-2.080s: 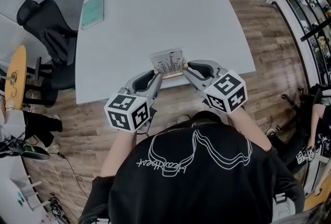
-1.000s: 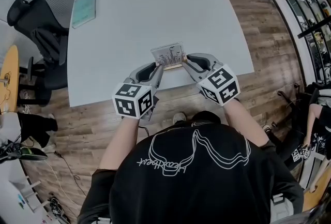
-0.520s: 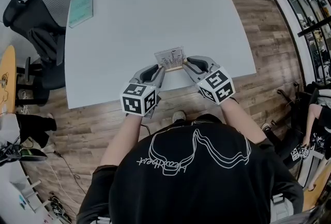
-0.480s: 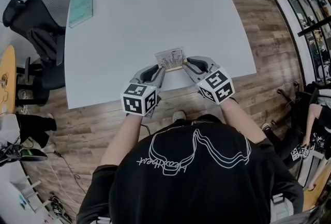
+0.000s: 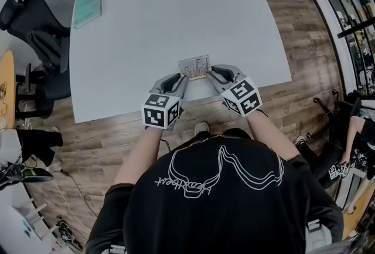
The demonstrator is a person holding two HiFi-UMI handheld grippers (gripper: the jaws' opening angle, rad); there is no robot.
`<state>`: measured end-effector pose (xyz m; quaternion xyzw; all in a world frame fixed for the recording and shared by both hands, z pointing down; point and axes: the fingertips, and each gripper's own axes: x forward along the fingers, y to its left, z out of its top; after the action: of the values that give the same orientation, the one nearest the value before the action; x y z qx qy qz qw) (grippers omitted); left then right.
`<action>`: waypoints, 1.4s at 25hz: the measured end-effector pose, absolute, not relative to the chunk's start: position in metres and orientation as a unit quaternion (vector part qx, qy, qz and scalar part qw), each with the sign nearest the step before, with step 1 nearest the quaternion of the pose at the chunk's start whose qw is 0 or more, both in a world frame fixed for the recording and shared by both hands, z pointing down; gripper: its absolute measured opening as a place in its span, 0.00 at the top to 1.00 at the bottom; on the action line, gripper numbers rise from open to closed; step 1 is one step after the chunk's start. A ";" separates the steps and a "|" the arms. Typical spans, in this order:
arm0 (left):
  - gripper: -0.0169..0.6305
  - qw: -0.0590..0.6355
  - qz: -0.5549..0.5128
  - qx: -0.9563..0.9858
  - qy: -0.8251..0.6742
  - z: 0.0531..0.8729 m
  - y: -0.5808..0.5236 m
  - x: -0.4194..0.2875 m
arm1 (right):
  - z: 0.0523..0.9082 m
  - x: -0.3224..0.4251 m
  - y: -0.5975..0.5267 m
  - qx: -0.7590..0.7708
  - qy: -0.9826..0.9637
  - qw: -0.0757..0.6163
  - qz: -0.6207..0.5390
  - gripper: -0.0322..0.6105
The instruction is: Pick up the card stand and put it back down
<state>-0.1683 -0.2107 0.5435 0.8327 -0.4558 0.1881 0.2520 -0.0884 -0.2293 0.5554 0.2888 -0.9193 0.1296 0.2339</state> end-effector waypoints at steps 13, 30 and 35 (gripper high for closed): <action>0.84 0.251 0.202 0.830 -0.455 0.560 -0.207 -0.166 | 0.572 -0.086 -0.225 0.294 -0.916 0.242 0.129 0.82; 0.84 0.242 0.216 0.829 -0.455 0.568 -0.210 -0.163 | 0.579 -0.084 -0.227 0.291 -0.916 0.240 0.136 0.81; 0.81 0.274 0.185 0.821 -0.465 0.562 -0.208 -0.166 | 0.566 -0.079 -0.226 0.287 -0.920 0.226 0.142 0.78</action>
<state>-0.1664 -0.2082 0.5624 0.8212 -0.4648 0.1851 0.2744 -0.0794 -0.2264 0.5661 0.2870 -0.9200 0.1423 0.2257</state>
